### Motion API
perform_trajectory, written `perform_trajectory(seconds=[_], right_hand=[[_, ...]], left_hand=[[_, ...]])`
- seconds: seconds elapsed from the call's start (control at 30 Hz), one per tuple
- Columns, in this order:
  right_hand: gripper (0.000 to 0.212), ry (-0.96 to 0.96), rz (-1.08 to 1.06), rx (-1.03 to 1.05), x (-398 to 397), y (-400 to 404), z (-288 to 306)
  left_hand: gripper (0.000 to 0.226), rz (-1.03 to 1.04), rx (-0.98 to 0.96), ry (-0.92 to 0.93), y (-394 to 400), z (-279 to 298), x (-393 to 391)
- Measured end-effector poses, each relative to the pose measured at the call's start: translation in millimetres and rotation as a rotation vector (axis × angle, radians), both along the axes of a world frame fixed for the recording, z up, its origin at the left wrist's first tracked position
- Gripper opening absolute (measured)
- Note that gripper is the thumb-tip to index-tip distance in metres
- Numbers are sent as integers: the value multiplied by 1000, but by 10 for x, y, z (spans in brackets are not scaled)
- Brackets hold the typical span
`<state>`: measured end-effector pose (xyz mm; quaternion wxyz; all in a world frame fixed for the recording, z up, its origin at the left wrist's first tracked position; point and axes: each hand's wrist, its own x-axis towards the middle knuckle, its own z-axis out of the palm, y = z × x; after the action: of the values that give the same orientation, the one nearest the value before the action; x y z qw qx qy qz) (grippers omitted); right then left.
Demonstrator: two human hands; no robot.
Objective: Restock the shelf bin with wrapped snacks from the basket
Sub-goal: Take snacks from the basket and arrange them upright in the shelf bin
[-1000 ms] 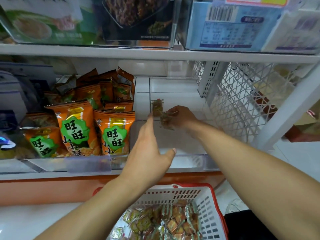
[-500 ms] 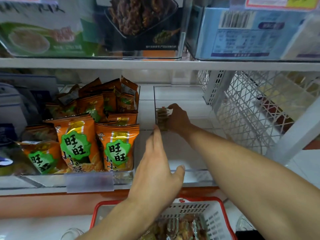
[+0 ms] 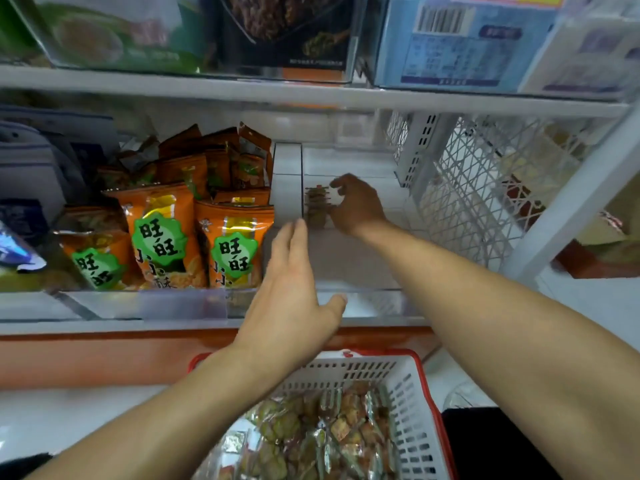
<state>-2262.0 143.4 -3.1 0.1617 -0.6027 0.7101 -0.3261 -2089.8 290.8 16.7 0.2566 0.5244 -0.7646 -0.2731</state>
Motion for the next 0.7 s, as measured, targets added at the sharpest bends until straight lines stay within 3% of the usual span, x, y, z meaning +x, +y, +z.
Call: perform_trajectory(seconds=[0.1, 0.17, 0.27, 0.37, 0.4, 0.47, 0.57, 0.63, 0.7], right_hand=[[20, -136, 30, -627, 144, 501, 236], [18, -145, 167, -987, 209, 885, 235], [20, -133, 388, -973, 289, 1389, -103], [17, -138, 383, -683, 293, 1819, -744], [15, -86, 378, -513, 283, 1956, -983], [13, 180, 467, -5, 213, 2188, -1483], [26, 527, 578, 796, 83, 2543, -2143], [54, 540, 560, 1022, -17, 2749, -2428], [65, 498, 554, 1050, -94, 2860, -2636]], left_hand=[[42, 46, -168, 130, 216, 120, 52], [24, 22, -202, 158, 354, 150, 68], [21, -114, -23, -185, 458, 27, 110], [18, -362, 275, -745, 552, -293, 116], [13, -449, 325, -878, 599, -448, 95], [23, -577, 421, -1025, 699, -829, 5], [35, -570, 602, -908, 773, -1414, -135], [54, -397, 690, -746, 798, -1832, -139], [74, -239, 716, -721, 847, -2241, -54]])
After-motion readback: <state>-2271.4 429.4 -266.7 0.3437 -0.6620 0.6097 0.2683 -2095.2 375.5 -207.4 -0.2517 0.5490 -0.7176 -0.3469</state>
